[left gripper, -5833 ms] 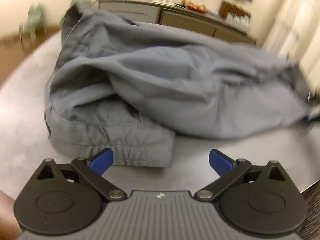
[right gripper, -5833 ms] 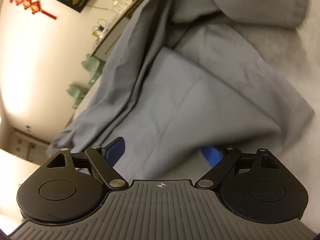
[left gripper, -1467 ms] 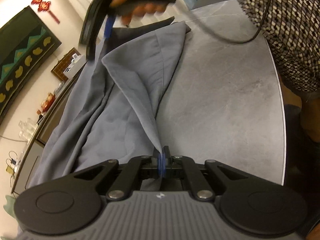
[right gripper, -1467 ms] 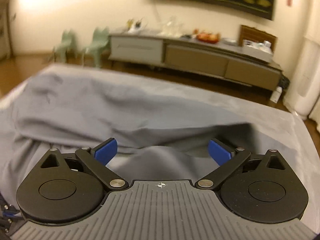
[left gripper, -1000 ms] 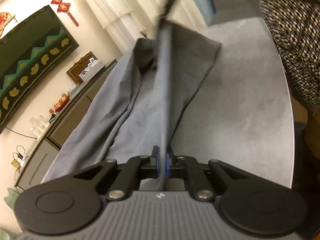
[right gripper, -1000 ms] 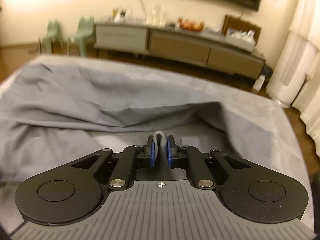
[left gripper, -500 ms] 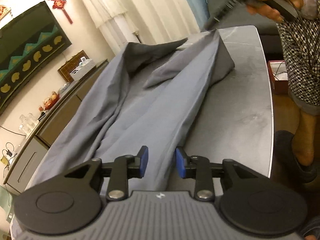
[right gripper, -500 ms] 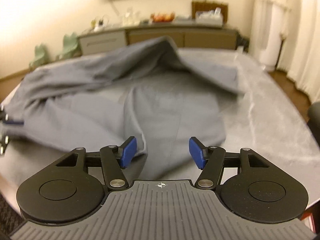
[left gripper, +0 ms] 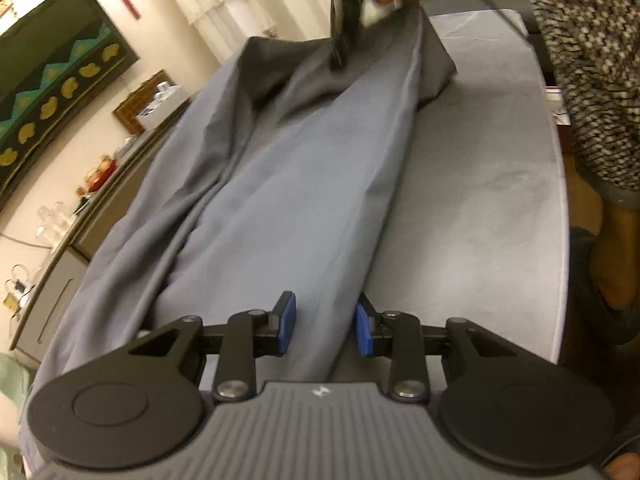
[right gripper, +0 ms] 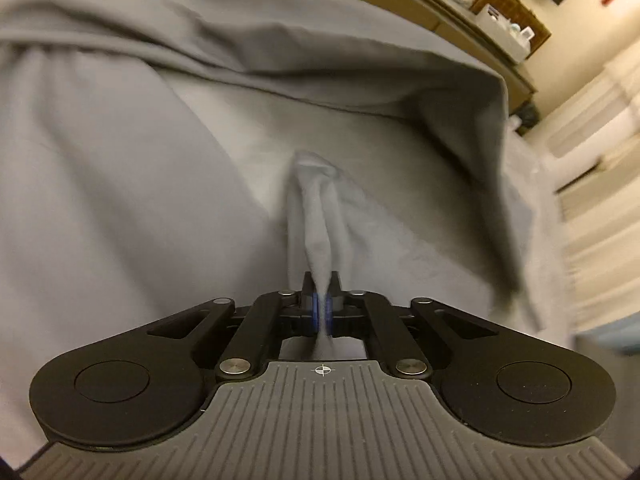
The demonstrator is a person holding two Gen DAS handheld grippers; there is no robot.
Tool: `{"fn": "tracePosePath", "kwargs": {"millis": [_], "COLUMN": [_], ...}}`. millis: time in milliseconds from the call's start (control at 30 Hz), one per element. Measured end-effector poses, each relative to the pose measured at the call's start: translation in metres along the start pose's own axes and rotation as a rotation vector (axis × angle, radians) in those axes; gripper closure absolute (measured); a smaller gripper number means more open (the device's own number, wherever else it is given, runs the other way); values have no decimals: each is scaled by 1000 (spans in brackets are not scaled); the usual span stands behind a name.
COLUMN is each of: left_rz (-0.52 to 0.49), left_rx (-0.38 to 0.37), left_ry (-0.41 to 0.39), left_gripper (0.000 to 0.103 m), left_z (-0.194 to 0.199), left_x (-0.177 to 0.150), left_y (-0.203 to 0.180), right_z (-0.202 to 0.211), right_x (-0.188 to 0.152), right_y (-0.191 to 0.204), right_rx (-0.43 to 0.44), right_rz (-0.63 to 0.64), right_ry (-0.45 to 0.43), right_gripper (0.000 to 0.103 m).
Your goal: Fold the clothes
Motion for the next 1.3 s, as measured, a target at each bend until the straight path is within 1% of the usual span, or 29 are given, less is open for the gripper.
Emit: {"fn": "tracePosePath", "kwargs": {"millis": [33,100,133,167,200,233,267,400,433,467,500,533,600,633,667,700,733,833,867,933,1000,1033,1067,1100,1133,1167,1200,1267,1300], "left_rz": [6,17,22,17,13,9,5,-8,-8,4,17,46,103,132,160,190,226,322,351,378,393,402,414,418,407,381,358,358,390], "left_rx": [5,14,18,18,12,6,-1,-13,-14,-13,-10,8,44,62,80,99,125,182,197,205,189,168,122,66,23,12,1,-10,-9], "left_ry": [-4,-13,-17,-20,-23,-22,-22,1,5,0,-5,-12,-27,-35,-42,-49,-51,-42,-37,-26,-22,-27,-36,-45,-55,-65,-75,-99,-120], "left_gripper": [71,71,71,71,70,70,69,68,68,68,68,67,63,56,53,48,44,40,40,40,40,42,42,42,42,42,42,42,42], "left_z": [1,2,3,3,2,0,-1,-4,-2,2,7,14,30,37,45,53,59,71,75,77,78,80,82,83,84,86,88,92,95], "left_x": [1,2,3,5,6,7,9,6,5,3,2,-1,-8,-11,-14,-17,-22,-35,-39,-43,-43,-42,-39,-39,-37,-34,-32,-28,-28], "left_y": [3,10,13,14,14,13,11,4,3,3,5,12,27,34,42,50,59,82,89,95,97,96,93,89,84,79,74,73,78], "right_z": [9,63,91,117,135,144,137,48,30,15,9,11,16,21,29,37,46,73,74,63,51,46,40,25,0,-24,-42,-64,-71], "right_x": [8,23,23,15,2,-19,-42,-144,-166,-184,-195,-198,-205,-206,-206,-205,-204,-202,-195,-169,-144,-132,-120,-115,-117,-119,-122,-125,-127], "right_y": [-13,-53,-73,-91,-109,-126,-136,-146,-146,-142,-142,-146,-153,-156,-159,-162,-164,-172,-168,-145,-121,-109,-97,-90,-89,-87,-89,-102,-112], "right_rx": [-20,-29,-32,-35,-34,-29,-20,32,59,101,113,94,57,20,-34,-88,-142,-305,-312,-232,-153,-113,-74,-37,-1,35,56,65,68], "right_rz": [-27,-182,-266,-351,-443,-544,-628,-888,-959,-1035,-1071,-1067,-1059,-1054,-1046,-1038,-1029,-999,-962,-836,-710,-647,-583,-548,-541,-533,-528,-534,-546], "right_ry": [-33,-208,-295,-372,-427,-458,-446,-207,-148,-89,-67,-83,-114,-137,-169,-201,-232,-326,-339,-327,-315,-308,-301,-252,-159,-67,-3,53,63], "right_gripper": [103,103,103,103,103,103,103,99,97,96,95,91,75,64,52,48,46,46,46,46,43,43,44,45,53,56,56,48,48]}}
Point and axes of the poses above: each gripper's, at about its wrist camera, not at the fingertips, and z roughly against the way its jaws point, y to its left, x to its top, the point moved 8 cm from there along -z, roughly the way its jaws point
